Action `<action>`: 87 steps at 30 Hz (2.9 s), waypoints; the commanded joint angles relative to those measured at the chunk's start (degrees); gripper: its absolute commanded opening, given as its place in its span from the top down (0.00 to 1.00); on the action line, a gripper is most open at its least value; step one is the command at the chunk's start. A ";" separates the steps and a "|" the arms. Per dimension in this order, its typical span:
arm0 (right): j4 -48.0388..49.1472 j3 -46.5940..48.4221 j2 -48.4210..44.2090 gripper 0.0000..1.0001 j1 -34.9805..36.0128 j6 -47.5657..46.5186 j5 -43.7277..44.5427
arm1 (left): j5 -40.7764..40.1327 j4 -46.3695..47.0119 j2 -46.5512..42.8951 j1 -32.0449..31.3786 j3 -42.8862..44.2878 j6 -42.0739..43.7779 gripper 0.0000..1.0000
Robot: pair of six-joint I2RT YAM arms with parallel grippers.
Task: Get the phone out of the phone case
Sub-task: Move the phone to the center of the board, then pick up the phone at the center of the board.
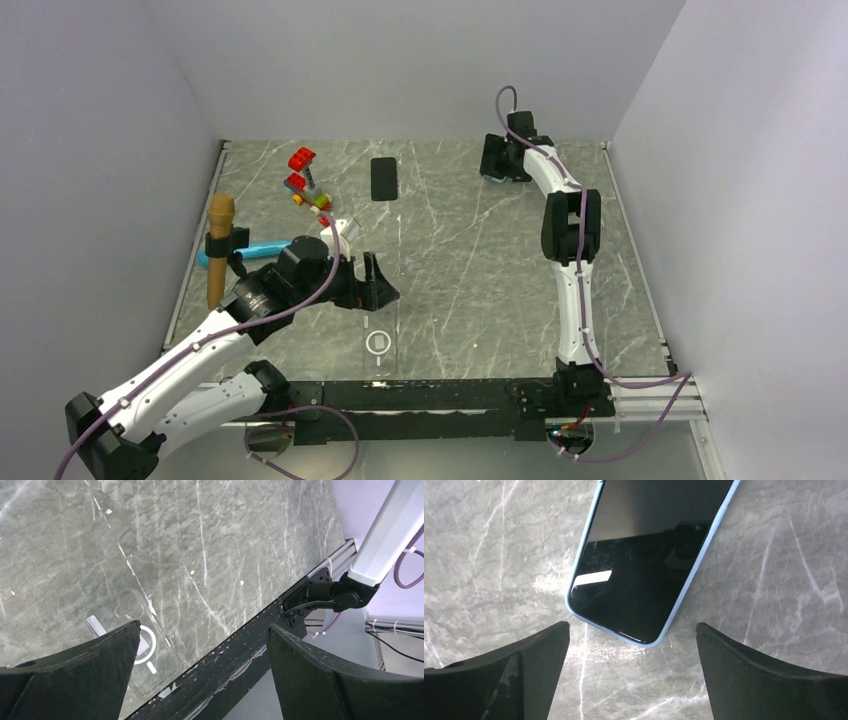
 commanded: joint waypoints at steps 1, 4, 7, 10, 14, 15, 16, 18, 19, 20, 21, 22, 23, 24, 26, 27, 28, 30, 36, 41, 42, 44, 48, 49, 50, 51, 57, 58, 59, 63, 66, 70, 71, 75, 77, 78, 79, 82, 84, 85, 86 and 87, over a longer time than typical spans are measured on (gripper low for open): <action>0.72 1.30 -0.55 0.00 0.33 7.44 2.73 | -0.40 1.02 -2.53 -0.06 0.80 -0.58 0.01; -2.71 6.40 3.12 0.00 1.31 13.40 10.84 | -0.98 1.01 -2.98 -0.08 0.45 -0.68 0.01; -3.03 8.84 5.14 0.00 2.54 16.00 14.12 | -0.66 2.03 -2.22 -0.04 0.29 -0.90 0.01; -0.20 6.76 4.85 0.00 3.36 16.91 15.94 | 0.20 2.89 -0.60 -0.11 0.60 -0.94 0.01; -1.19 10.68 7.20 0.00 4.37 17.02 18.22 | 0.99 3.26 0.75 -0.11 0.70 -0.94 0.01; -1.63 11.78 7.89 0.00 4.60 16.69 18.90 | 0.97 3.38 0.93 -0.05 0.72 -0.88 0.01; -2.05 12.58 8.50 0.00 4.84 16.41 19.58 | 0.94 3.59 1.08 -0.07 0.74 -0.87 0.01; -3.51 13.74 9.43 0.00 5.03 16.42 20.81 | 1.00 3.61 1.14 -0.08 0.75 -0.86 0.01; -4.76 14.34 9.84 0.00 5.08 16.50 21.88 | 0.96 3.60 1.14 -0.04 0.75 -0.80 0.01; -6.25 14.81 10.42 0.00 5.19 16.50 23.11 | 0.81 3.63 1.21 -0.03 0.67 -0.79 0.01; -7.66 15.18 10.76 0.00 5.14 16.08 23.53 | 0.71 3.63 1.23 -0.08 0.60 -0.78 0.01; -9.09 15.92 11.65 0.00 5.17 15.61 23.70 | 0.71 3.74 1.30 -0.06 0.39 -0.78 0.01; -11.00 17.16 12.62 0.00 5.34 15.11 23.66 | 0.81 3.98 1.32 -0.06 0.25 -0.88 0.01; -13.21 18.61 13.74 0.02 5.40 14.77 23.85 | 1.02 4.32 1.44 -0.04 0.04 -0.99 0.01; -16.56 19.89 14.82 0.08 5.53 14.37 24.09 | 1.55 5.09 1.85 -0.05 -0.20 -1.17 0.01; -16.99 19.24 14.79 0.13 5.58 14.43 23.62 | 1.68 5.45 2.04 -0.08 -0.29 -1.21 0.01; -17.26 18.31 14.68 0.20 5.57 14.38 23.05 | 1.97 5.64 2.29 -0.08 -0.33 -1.34 0.01; -17.93 16.94 14.23 0.24 5.53 14.46 21.73 | 2.52 6.02 2.63 -0.06 -0.24 -1.46 0.00; -16.89 6.13 6.26 0.31 5.54 13.38 18.17 | 2.35 5.54 1.60 -0.05 -0.38 -1.57 0.01; -11.92 -16.06 -8.40 0.30 6.16 11.43 15.10 | 1.44 4.84 -0.23 -0.06 -1.19 -1.58 0.01; -8.86 -21.29 -12.84 0.29 6.27 10.93 13.08 | 1.25 4.75 -0.56 -0.05 -1.47 -1.57 0.01; -4.17 -30.98 -19.11 0.26 6.22 10.12 10.43 | 1.22 5.34 -0.94 -0.05 -2.22 -1.67 0.01; 0.48 -39.04 -24.08 0.02 5.94 9.03 8.40 | 2.44 6.81 -0.15 -0.06 -2.59 -1.82 0.01; 0.85 -38.63 -23.70 0.01 5.71 8.92 8.59 | 2.76 6.98 0.12 -0.05 -2.31 -1.85 0.01; 0.22 -37.81 -22.89 0.00 5.51 9.40 9.33 | 2.98 6.93 0.36 -0.10 -2.15 -1.84 0.00; -0.80 -35.88 -21.56 0.00 5.40 9.92 10.05 | 3.02 6.88 0.43 -0.04 -2.00 -1.83 0.01; -4.96 -27.03 -13.88 0.00 5.03 11.45 13.38 | 1.00 4.75 -2.01 -0.10 -1.54 -1.55 0.01; -4.76 -27.12 -13.44 0.00 5.02 11.26 14.02 | 0.55 4.17 -2.52 -0.05 -1.54 -1.49 0.01; -4.58 -27.03 -12.87 0.00 4.84 10.99 14.07 | 0.14 3.57 -3.00 -0.04 -1.64 -1.48 0.01; -5.56 -25.27 -10.98 0.04 4.40 9.84 15.01 | -0.55 2.81 -4.50 -0.09 -2.49 -1.79 0.01; -4.49 -25.57 -11.27 0.28 4.51 7.65 12.52 | -0.21 3.40 -4.36 -0.10 -2.74 -1.92 0.01; -0.01 -29.23 -14.47 0.65 5.10 3.09 8.28 | -0.67 1.22 -2.20 -0.12 -0.84 -1.61 0.02; 1.02 -30.35 -15.67 0.69 5.45 2.40 8.79 | -0.80 0.43 -1.59 -0.07 -0.23 -1.25 0.02; 7.72 -37.43 -22.71 0.83 6.53 -0.39 8.83 | -1.37 -0.48 -1.13 -0.04 0.28 -0.70 0.02; 12.82 -43.01 -27.63 0.90 7.05 -1.63 7.21 | -1.85 -0.08 -1.68 -0.03 -0.01 -0.93 0.02; 16.50 -45.59 -29.92 0.93 7.13 -2.20 6.15 | -1.99 0.20 -1.89 -0.07 -0.16 -1.05 0.03; 19.08 -48.35 -33.03 0.94 7.20 -2.45 5.03 | -2.07 0.31 -1.99 -0.06 -0.17 -1.18 0.02; 25.41 -55.20 -39.01 1.00 7.24 -2.94 2.24 | -1.98 0.56 -1.87 -0.04 0.00 -1.49 0.02; 29.13 -59.47 -42.57 1.00 7.34 -2.69 -1.09 | -2.21 0.40 -1.60 -0.05 0.38 -1.61 0.02; 31.03 -61.41 -44.35 1.00 7.57 -2.43 -2.90 | -2.36 0.37 -1.47 -0.10 0.50 -1.76 0.02; 32.53 -63.35 -46.02 1.00 7.85 -2.21 -4.57 | -2.56 0.38 -1.30 -0.09 0.73 -2.06 0.02; 34.04 -65.33 -47.90 1.00 8.48 -2.00 -5.67 | -2.67 0.35 -1.01 0.03 1.13 -2.47 0.02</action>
